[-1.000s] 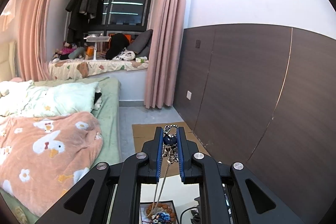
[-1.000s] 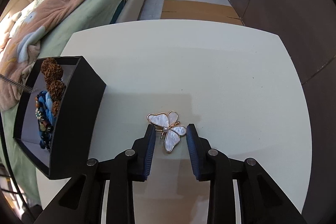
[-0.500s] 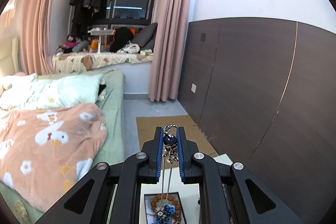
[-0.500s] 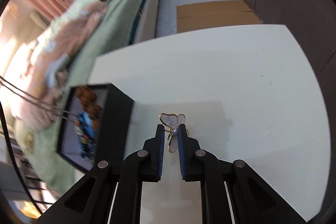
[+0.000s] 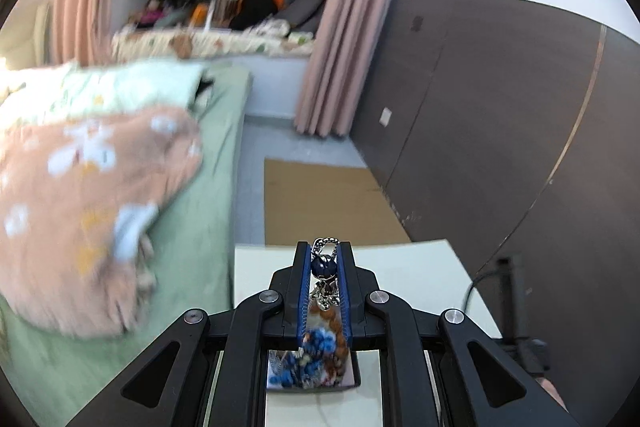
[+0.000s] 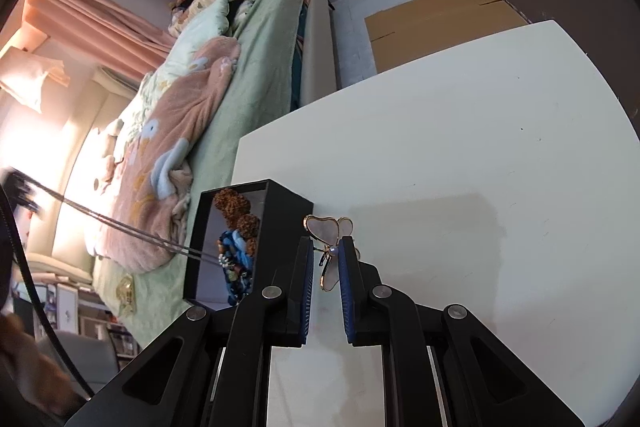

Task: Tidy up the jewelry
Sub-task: 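Lower the necklace into the box with the left tool while the right tool drops the butterfly in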

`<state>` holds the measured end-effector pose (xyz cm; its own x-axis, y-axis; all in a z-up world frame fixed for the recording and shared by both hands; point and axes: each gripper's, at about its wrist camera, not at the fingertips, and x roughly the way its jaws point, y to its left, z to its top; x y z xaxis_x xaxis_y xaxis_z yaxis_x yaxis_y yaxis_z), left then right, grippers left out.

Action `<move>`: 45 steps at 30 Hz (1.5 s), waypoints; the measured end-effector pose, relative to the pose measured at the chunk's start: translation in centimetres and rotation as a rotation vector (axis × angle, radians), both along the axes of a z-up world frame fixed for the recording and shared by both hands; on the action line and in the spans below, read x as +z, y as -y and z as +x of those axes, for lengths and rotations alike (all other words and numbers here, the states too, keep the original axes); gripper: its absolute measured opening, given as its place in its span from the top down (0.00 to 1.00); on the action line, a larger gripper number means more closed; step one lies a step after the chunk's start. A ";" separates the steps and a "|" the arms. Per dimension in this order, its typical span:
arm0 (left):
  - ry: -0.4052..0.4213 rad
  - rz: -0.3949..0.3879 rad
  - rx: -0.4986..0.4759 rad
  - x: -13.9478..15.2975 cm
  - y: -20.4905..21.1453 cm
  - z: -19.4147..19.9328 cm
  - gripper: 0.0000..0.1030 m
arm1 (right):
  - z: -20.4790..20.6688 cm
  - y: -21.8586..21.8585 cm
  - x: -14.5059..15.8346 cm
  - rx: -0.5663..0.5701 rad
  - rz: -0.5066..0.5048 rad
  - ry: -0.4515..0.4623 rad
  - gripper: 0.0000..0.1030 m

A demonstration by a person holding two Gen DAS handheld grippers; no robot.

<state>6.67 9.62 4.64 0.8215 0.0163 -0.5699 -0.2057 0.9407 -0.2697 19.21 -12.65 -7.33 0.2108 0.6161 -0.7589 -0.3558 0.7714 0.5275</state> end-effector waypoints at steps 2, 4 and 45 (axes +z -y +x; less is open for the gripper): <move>-0.029 -0.030 0.036 -1.8 -0.4 0.1 0.87 | -0.2 0.1 0.1 -0.001 0.006 0.003 0.87; -0.054 -0.037 0.059 -3.5 -0.5 0.3 0.87 | -0.4 0.0 0.1 -0.002 0.010 0.003 0.87; -0.112 -0.204 0.227 -7.5 -3.9 -3.1 0.27 | -5.4 -2.2 0.8 -0.057 0.167 0.018 0.42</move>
